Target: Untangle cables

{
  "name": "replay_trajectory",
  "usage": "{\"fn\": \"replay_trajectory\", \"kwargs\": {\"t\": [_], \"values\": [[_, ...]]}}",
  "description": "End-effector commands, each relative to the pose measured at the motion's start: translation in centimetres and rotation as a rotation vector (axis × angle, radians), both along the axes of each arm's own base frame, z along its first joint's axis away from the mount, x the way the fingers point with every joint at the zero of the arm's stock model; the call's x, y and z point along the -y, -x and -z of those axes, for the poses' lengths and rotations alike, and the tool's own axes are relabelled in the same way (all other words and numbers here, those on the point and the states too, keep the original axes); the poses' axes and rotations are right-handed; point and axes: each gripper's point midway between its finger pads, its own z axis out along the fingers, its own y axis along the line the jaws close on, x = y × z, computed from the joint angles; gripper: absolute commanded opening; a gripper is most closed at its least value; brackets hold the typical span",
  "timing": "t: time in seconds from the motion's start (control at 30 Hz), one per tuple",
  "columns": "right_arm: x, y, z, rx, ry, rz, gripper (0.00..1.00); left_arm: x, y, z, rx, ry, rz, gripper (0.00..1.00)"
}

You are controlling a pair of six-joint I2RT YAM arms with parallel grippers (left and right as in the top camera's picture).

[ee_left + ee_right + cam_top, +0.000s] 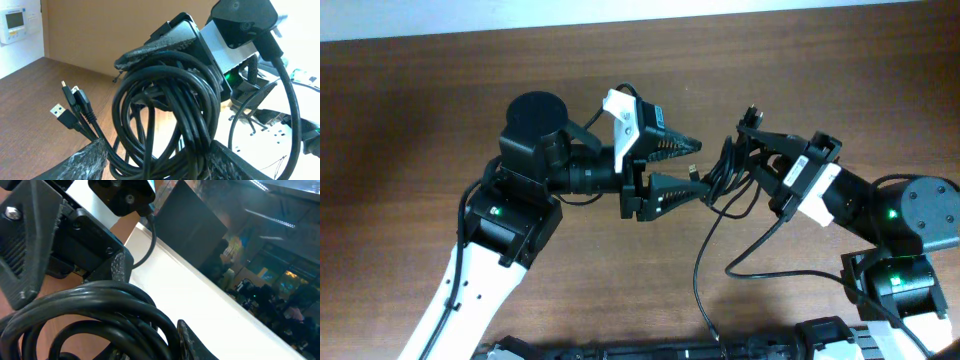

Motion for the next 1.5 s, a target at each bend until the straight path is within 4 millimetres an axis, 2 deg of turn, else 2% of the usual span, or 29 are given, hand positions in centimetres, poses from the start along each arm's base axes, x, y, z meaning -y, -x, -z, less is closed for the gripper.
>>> {"fn": "replay_trajectory", "kwargs": {"t": [0.0,0.13,0.23,0.27,0.33,0.43,0.5,0.57,0.63,0.67,0.73,0.77,0.93,1.0,1.07,1.1,1.13,1.2,1.33,1.47], "values": [[0.7,-0.6,-0.8,0.013,-0.022,0.062,0.24,0.5,1.6,-0.8,0.011,0.013,0.056,0.67],[0.9,-0.9,-0.8,0.009,-0.025,0.079,0.23,0.8,2.8,-1.1,0.017,0.026,0.119,0.66],[0.9,-0.9,-0.8,0.009,-0.025,0.079,0.23,0.8,2.8,-1.1,0.02,0.027,0.116,0.44],[0.9,-0.9,-0.8,0.009,-0.025,0.078,0.23,0.8,2.8,-1.2,0.024,0.029,0.116,0.34],[0.9,-0.9,-0.8,0.009,-0.025,0.078,0.23,0.8,2.8,-1.2,0.024,0.029,0.116,0.27],[0.8,-0.8,-0.7,0.006,-0.026,0.073,0.23,0.9,2.4,-1.1,0.025,0.025,0.096,0.21],[0.8,-0.8,-0.7,0.006,-0.026,0.073,0.24,0.9,2.1,-1.1,0.027,0.022,0.074,0.21],[0.8,-0.8,-0.7,0.006,-0.026,0.073,0.24,0.9,1.2,-1.0,0.031,0.014,0.025,0.3],[0.8,-0.7,-0.7,0.006,-0.025,0.069,0.24,0.9,0.7,-0.9,0.034,0.009,-0.003,0.33],[0.8,-0.7,-0.7,0.006,-0.025,0.069,0.24,0.9,0.5,-0.9,0.035,0.008,-0.014,0.31],[0.7,-0.7,-0.7,0.006,-0.024,0.065,0.24,0.9,0.1,-0.8,0.036,0.004,-0.039,0.06],[0.7,-0.7,-0.7,0.006,-0.024,0.065,0.23,0.9,0.0,-0.8,0.038,0.003,-0.047,0.0],[0.7,-0.7,-0.6,0.001,-0.024,0.066,0.25,0.9,-0.2,-0.8,0.039,0.001,-0.059,0.0],[0.7,-0.8,-0.4,-0.011,-0.022,0.066,0.37,0.9,-0.7,-0.7,0.041,-0.003,-0.085,0.0],[0.7,-0.9,0.2,-0.043,-0.017,0.067,0.7,0.8,-1.5,-0.6,0.046,-0.01,-0.13,0.0],[0.7,-1.0,0.7,-0.066,-0.014,0.067,0.9,0.7,-1.9,-0.6,0.048,-0.014,-0.156,0.0],[0.7,-1.1,1.1,-0.089,-0.01,0.067,0.95,0.6,-2.3,-0.5,0.05,-0.017,-0.178,0.0],[0.7,-1.2,2.8,-0.172,0.002,0.068,0.99,0.4,-3.2,-0.4,0.054,-0.026,-0.229,0.0],[0.7,-1.2,5.7,-0.329,0.019,0.07,0.99,-0.2,-5.0,-0.2,0.131,-0.055,-0.334,0.0],[0.8,-1.3,5.9,-0.403,-0.03,0.078,1.0,-0.8,-6.5,0.0,0.251,-0.099,-0.413,0.0]]}}
